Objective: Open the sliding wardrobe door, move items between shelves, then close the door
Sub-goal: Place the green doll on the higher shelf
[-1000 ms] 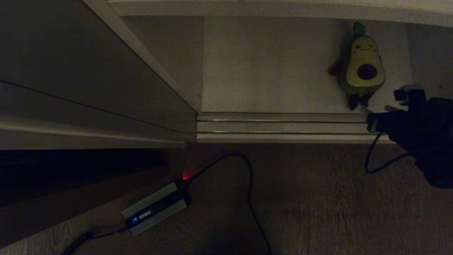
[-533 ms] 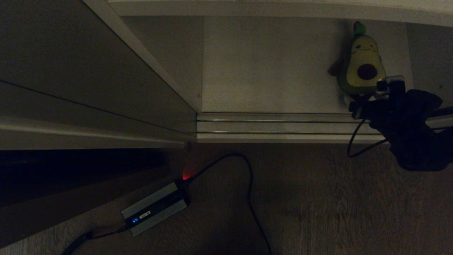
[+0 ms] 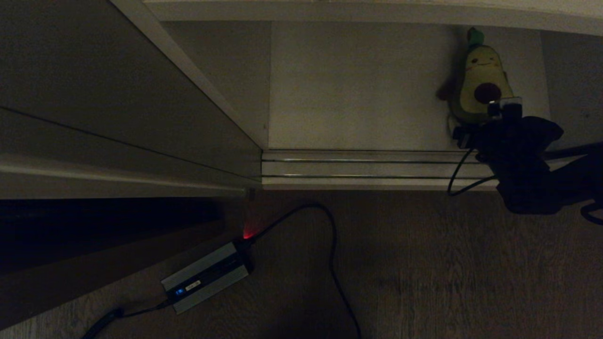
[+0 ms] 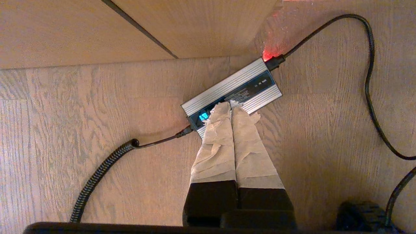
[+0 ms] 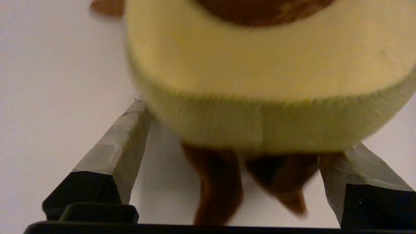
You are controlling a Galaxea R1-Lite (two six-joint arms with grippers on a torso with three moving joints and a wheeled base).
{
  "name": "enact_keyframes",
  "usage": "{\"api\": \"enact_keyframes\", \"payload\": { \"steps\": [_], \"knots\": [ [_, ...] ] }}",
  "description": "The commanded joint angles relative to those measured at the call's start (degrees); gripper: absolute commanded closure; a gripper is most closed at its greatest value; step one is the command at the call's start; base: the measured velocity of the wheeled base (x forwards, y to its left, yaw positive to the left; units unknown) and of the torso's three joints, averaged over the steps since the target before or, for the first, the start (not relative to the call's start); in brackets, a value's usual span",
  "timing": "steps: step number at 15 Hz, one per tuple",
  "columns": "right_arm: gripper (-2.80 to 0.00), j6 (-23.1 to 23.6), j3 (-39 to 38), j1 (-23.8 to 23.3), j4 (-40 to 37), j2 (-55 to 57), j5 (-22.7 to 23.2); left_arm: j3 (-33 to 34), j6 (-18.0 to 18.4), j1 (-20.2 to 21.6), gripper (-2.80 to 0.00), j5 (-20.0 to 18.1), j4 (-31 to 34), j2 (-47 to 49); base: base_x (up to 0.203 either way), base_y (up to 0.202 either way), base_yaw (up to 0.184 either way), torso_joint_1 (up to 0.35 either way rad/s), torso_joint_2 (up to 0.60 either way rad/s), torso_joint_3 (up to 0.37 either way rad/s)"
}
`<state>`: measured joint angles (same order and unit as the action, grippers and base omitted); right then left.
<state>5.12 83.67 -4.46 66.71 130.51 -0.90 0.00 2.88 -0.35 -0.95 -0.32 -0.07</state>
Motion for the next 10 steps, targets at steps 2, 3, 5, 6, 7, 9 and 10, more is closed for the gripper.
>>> {"api": "enact_keyframes", "payload": {
  "steps": [2,3,5,6,7,9,10],
  "knots": [
    [-2.80,0.33,2.11,-0.02,-0.35,1.01,-0.64,0.00,0.02,0.00,0.00,-0.02,-0.03,0.07,0.000,0.000,0.000,0.000,0.00,0.000],
    [-2.80,0.43,1.59,-0.02,-0.56,0.66,-1.03,0.08,0.02,0.00,0.00,-0.02,-0.03,0.07,0.000,0.000,0.000,0.000,0.00,0.000],
    [-2.80,0.99,1.15,-0.02,-0.91,0.36,-5.13,0.00,0.02,0.00,0.00,-0.02,-0.03,0.07,0.000,0.000,0.000,0.000,0.00,0.000],
    [-2.80,1.03,1.03,-0.02,-1.54,0.27,-5.70,0.00,0.02,0.00,0.00,-0.02,-0.03,0.07,0.000,0.000,0.000,0.000,0.00,0.000],
    [-2.80,1.26,0.68,-0.02,-1.89,0.01,-5.78,0.00,0.02,0.00,0.00,-0.02,-0.03,0.07,0.000,0.000,0.000,0.000,0.00,0.000],
    [-2.80,1.74,0.61,-0.02,-1.82,-0.72,-5.69,0.00,0.02,0.00,0.00,-0.02,-0.03,0.07,0.000,0.000,0.000,0.000,0.00,0.000],
    [0.00,1.74,0.61,-0.02,-1.44,-0.84,-5.61,0.02,0.02,0.00,0.00,-0.02,-0.03,0.07,0.000,0.000,0.000,0.000,0.00,0.000]
  ]
}}
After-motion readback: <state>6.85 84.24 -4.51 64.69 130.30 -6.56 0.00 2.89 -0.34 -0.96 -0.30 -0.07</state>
